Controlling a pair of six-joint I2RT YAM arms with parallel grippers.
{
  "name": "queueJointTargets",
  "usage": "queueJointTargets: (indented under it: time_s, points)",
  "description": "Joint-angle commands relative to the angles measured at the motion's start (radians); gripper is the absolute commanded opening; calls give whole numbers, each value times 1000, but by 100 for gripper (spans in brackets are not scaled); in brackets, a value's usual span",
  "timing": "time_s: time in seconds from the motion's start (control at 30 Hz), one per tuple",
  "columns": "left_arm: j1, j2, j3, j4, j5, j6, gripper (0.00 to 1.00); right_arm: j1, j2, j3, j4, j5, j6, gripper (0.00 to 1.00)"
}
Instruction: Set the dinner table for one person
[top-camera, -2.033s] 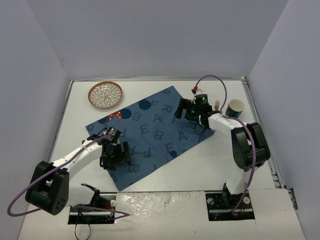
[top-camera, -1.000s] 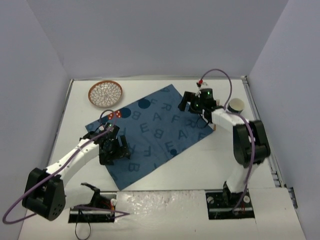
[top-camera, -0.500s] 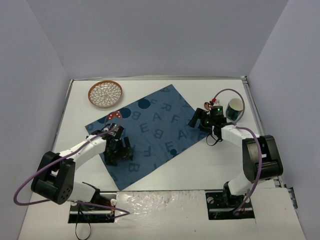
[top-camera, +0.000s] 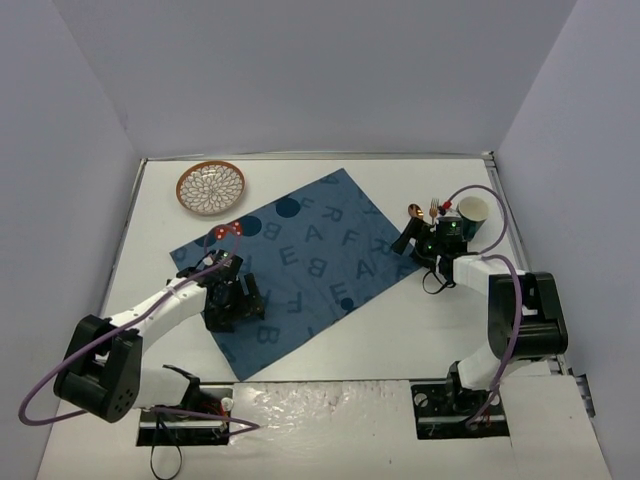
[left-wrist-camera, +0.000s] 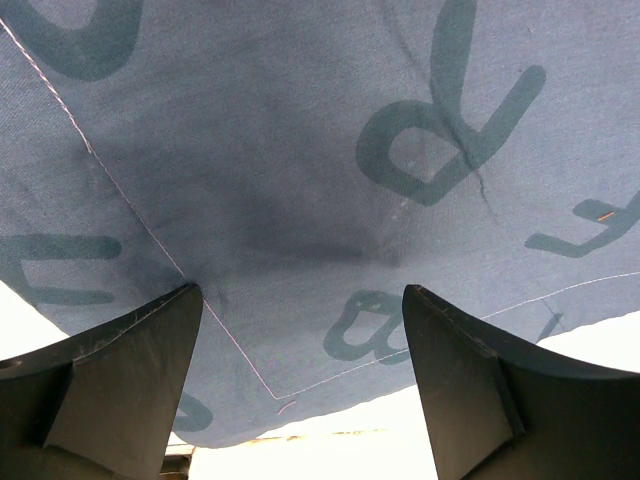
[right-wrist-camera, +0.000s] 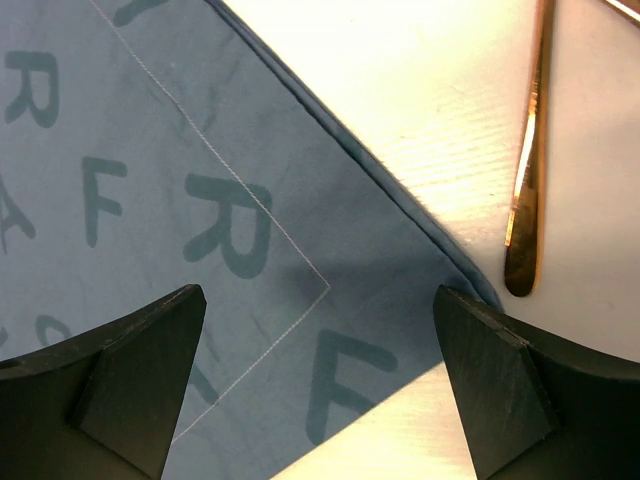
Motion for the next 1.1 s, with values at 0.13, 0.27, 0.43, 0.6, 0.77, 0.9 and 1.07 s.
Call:
queueJointTargets:
  time_s: [0.13, 0.27, 0.43, 0.6, 0.77, 0.9, 1.07]
  points:
    - [5, -63, 51, -90, -33, -2, 79, 25, -254, 102, -114, 53, -38, 96]
    - [33, -101, 244, -150, -79, 36, 93, 46, -371, 146, -146, 27, -58, 99]
    - [201, -19, 428, -85, -15, 105, 97, 49, -445, 171, -146, -84, -79, 100]
    - [379, 86, 526, 47, 69, 121, 97, 51, -499, 165, -144, -122, -91, 100]
    - [559, 208, 544, 284, 182, 40, 97, 67, -557, 127, -129, -156, -92, 100]
    - [660, 335, 558, 441, 257, -19, 97, 77, -584, 89, -133, -168, -100, 100]
    - [706, 512, 626, 571, 351, -60, 97, 82, -609, 64, -134, -197, -103, 100]
